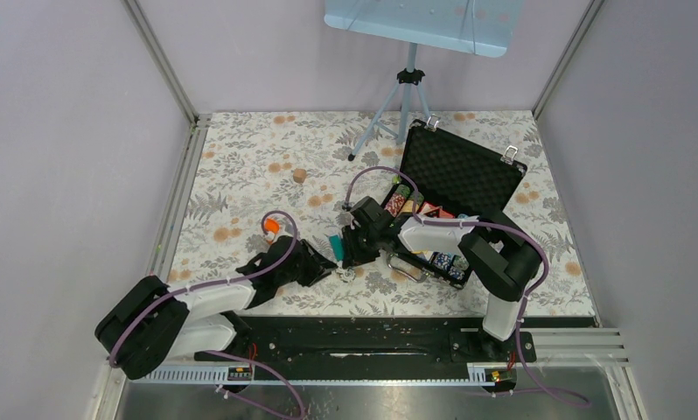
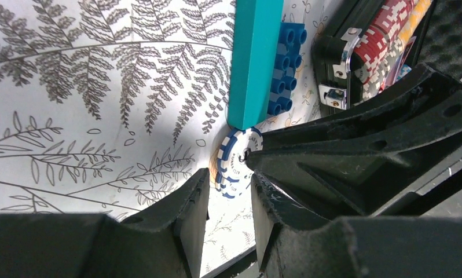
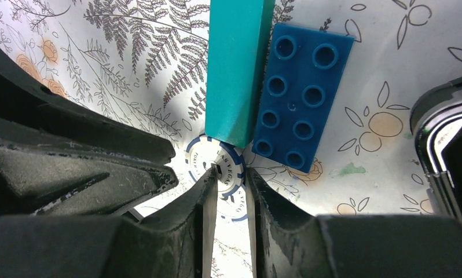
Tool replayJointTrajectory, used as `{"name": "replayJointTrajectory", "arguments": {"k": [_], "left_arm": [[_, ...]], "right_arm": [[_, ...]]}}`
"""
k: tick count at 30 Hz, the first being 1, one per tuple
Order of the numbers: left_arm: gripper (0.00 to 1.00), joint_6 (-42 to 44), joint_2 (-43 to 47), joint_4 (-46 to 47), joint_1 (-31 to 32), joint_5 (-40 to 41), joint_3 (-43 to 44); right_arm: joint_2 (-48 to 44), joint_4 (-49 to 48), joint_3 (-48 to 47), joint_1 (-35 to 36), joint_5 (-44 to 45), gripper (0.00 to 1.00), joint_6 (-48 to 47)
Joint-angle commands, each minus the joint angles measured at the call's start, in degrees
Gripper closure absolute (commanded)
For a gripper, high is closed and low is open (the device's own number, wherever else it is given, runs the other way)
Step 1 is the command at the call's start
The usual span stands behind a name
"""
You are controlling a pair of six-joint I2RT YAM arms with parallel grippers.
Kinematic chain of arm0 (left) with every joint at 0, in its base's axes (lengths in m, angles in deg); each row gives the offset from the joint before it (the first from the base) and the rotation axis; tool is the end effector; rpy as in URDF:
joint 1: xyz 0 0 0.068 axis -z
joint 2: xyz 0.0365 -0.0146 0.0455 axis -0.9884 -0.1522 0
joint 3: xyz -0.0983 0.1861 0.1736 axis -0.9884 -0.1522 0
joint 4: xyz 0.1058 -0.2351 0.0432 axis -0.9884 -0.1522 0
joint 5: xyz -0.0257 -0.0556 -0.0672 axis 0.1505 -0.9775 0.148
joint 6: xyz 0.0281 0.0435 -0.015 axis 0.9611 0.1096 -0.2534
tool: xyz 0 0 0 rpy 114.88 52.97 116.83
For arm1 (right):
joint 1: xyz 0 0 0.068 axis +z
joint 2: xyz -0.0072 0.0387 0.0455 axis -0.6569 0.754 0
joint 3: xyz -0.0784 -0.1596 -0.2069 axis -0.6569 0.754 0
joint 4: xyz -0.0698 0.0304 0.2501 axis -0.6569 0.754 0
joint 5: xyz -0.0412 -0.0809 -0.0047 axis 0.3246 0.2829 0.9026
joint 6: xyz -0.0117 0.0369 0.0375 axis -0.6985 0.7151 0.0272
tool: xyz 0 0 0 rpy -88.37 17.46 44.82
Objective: Pack up texas hold em set
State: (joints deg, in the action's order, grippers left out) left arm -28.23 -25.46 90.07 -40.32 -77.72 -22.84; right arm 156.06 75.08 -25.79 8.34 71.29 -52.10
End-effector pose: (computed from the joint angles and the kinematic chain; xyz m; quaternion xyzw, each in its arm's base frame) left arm 0.1477 -0.1302 0.1290 -0.2564 0.8680 -0.3708 0.2079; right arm 0.2313 0.2841 0.1484 -0.2015 0.9131 0.3072 0.1767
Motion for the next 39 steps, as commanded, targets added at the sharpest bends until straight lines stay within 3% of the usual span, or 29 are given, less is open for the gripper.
{"name": "replayJointTrajectory", "arguments": {"k": [1, 25, 39], "left_arm": [[0.68, 0.9, -1.8, 3.2, -0.7, 0.7, 0.2], [0.69, 3.3, -12.1, 10.6, -1.8, -2.4, 0.6], [0.72, 4.1, -21.9, 32.7, -1.9, -12.3, -5.1]], "right_arm": [[-0.4, 4.3, 2.4, 0.5, 3.9, 0.70, -0.9], [-0.2, 5.1, 3.1, 0.0, 4.6, 0.71, -1.6], [1.0, 5.0, 2.8, -0.1, 4.3, 0.71, -1.3]]}}
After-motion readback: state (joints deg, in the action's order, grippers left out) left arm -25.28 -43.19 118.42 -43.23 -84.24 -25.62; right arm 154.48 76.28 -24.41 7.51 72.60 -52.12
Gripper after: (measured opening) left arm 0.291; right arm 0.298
